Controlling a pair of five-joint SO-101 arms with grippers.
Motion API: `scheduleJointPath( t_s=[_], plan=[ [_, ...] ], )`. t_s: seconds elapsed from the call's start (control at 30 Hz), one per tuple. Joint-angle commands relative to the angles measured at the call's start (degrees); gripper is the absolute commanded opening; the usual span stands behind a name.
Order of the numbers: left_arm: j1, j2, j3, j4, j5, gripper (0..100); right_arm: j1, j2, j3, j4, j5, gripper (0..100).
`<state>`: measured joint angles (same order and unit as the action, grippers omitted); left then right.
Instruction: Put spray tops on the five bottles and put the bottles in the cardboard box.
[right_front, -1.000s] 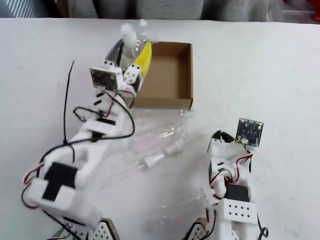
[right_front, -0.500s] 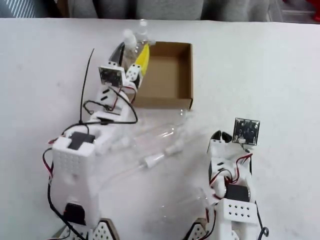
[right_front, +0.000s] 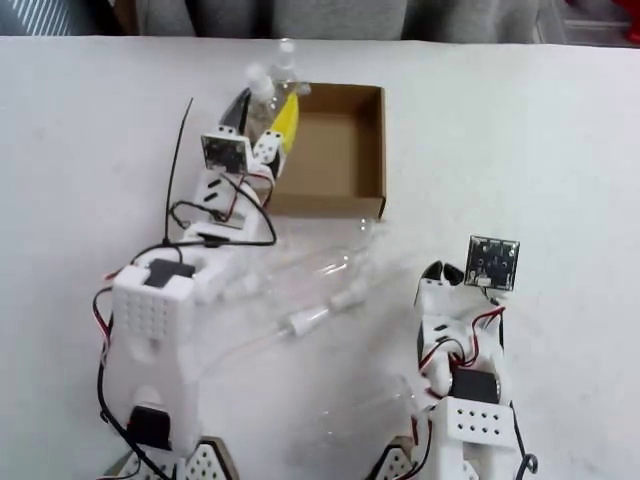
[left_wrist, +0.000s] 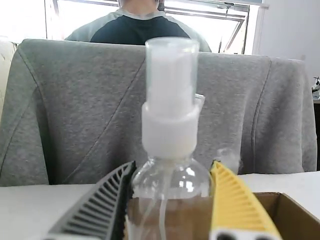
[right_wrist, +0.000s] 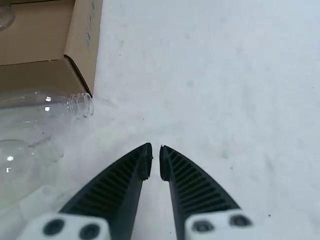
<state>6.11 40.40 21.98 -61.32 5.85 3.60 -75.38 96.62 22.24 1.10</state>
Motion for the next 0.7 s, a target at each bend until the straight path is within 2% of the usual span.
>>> scheduleJointPath(
  t_s=[0.0, 0.23, 0.4, 0.67],
  plan=[
    [-0.3, 0.2, -3.6, -1.2, 0.1, 13, 0.5, -0.3, 0.5, -0.7, 0.8, 1.5],
    [-0.3, 0.7, -3.6, -1.1, -0.8, 13, 0.5, -0.3, 0.5, -0.7, 0.8, 1.5],
    [-0.2, 0.8, -4.7, 5.0, -6.1, 13, 0.5, -0.2, 0.5, -0.7, 0.8, 1.5],
    [-0.3, 0.9, -6.4, 7.7, -6.2, 13, 0.5, -0.2, 0.5, -0.7, 0.8, 1.5]
  ],
)
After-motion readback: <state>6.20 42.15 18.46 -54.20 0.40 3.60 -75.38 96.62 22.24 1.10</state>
